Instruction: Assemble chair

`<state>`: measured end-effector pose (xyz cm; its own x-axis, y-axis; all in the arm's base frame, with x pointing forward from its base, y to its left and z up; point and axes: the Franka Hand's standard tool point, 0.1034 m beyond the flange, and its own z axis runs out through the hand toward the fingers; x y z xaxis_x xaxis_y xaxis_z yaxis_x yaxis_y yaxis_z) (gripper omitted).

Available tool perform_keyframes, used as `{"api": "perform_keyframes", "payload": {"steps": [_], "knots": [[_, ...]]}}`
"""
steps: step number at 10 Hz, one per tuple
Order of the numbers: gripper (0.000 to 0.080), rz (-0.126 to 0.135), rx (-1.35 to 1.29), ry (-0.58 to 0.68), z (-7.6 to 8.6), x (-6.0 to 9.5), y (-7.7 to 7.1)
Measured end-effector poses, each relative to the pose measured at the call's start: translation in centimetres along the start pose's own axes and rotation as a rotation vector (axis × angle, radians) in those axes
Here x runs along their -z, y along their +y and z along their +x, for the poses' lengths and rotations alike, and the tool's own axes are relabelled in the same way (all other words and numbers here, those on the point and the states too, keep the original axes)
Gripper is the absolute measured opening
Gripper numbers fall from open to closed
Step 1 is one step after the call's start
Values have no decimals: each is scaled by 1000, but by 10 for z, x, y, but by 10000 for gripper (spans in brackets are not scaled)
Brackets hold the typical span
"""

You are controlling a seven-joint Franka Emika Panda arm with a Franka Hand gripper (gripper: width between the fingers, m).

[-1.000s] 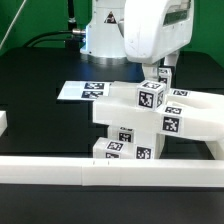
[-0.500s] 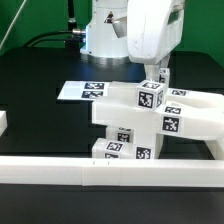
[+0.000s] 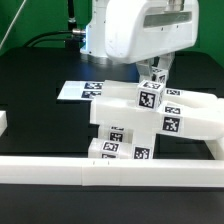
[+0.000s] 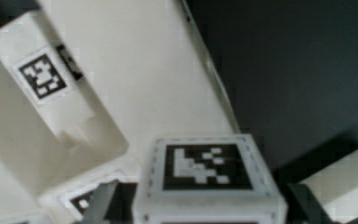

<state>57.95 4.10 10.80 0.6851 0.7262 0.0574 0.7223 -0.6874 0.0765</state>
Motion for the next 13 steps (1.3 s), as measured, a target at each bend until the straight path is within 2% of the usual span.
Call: {"api": "perform_keyframes", "payload": {"steps": [6,8,11,12,13], "knots": [[269,-1,-394,4,0,0,0],[269,12,-694,17,-8,-1,5],[269,18,-1087,21,0,0,-1],[338,26,-1168,22,2,0,-3],[338,26,-1146,21,1,-1,-3]]}}
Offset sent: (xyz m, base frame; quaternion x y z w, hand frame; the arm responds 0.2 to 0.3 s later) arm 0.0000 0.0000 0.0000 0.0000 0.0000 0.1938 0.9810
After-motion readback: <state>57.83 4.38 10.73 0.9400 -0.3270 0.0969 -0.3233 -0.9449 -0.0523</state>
